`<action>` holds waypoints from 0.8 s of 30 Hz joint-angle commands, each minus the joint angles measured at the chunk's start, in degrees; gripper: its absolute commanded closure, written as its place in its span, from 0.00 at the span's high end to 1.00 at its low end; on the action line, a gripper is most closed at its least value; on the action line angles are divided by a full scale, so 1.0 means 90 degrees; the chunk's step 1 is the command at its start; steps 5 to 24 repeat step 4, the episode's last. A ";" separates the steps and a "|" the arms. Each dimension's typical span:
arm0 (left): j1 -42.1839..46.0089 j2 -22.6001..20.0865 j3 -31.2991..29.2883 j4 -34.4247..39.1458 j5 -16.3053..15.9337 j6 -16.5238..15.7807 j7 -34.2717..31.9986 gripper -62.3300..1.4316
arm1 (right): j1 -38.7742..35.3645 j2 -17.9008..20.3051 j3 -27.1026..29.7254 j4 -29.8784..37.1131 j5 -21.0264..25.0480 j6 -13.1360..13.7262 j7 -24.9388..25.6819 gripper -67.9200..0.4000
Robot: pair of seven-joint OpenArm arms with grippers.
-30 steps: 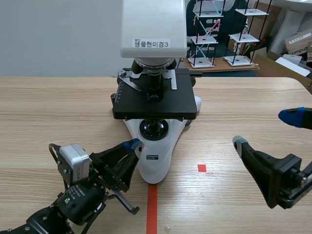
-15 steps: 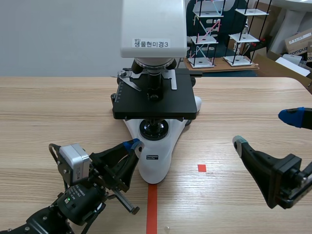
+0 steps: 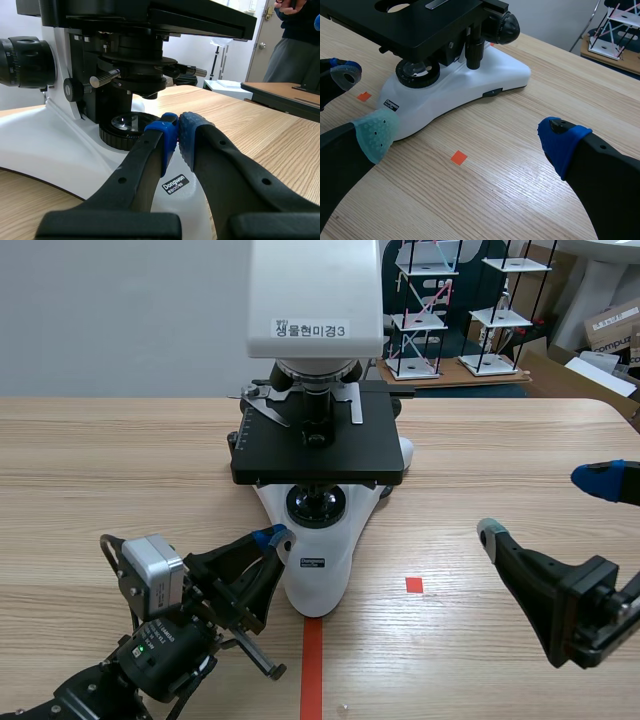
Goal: Point at the diaphragm
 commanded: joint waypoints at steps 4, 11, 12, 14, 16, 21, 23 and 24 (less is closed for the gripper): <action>-0.0036 0.0032 -0.0027 0.0051 -0.0015 0.0012 -0.0085 0.10 | -0.0012 0.0029 0.0056 0.0034 0.0046 -0.0024 0.0095 0.90; -0.0036 0.0032 -0.0027 0.0051 -0.0015 0.0012 -0.0085 0.10 | -0.0012 0.0029 0.0056 0.0034 0.0046 -0.0024 0.0095 0.90; -0.0036 0.0032 -0.0027 0.0051 -0.0015 0.0012 -0.0085 0.10 | -0.0012 0.0029 0.0056 0.0034 0.0046 -0.0024 0.0095 0.90; -0.0036 0.0032 -0.0027 0.0051 -0.0015 0.0012 -0.0085 0.10 | -0.0012 0.0029 0.0056 0.0034 0.0046 -0.0024 0.0095 0.90; -0.0036 0.0032 -0.0027 0.0051 -0.0015 0.0012 -0.0085 0.10 | -0.0012 0.0029 0.0056 0.0034 0.0046 -0.0024 0.0095 0.90; -0.0036 0.0032 -0.0027 0.0051 -0.0015 0.0012 -0.0085 0.10 | -0.0012 0.0029 0.0056 0.0034 0.0046 -0.0024 0.0095 0.90; -0.0036 0.0032 -0.0027 0.0051 -0.0015 0.0012 -0.0085 0.10 | -0.0012 0.0029 0.0056 0.0034 0.0046 -0.0024 0.0095 0.90; -0.0036 0.0032 -0.0027 0.0051 -0.0015 0.0012 -0.0085 0.10 | -0.0012 0.0029 0.0056 0.0034 0.0046 -0.0024 0.0095 0.90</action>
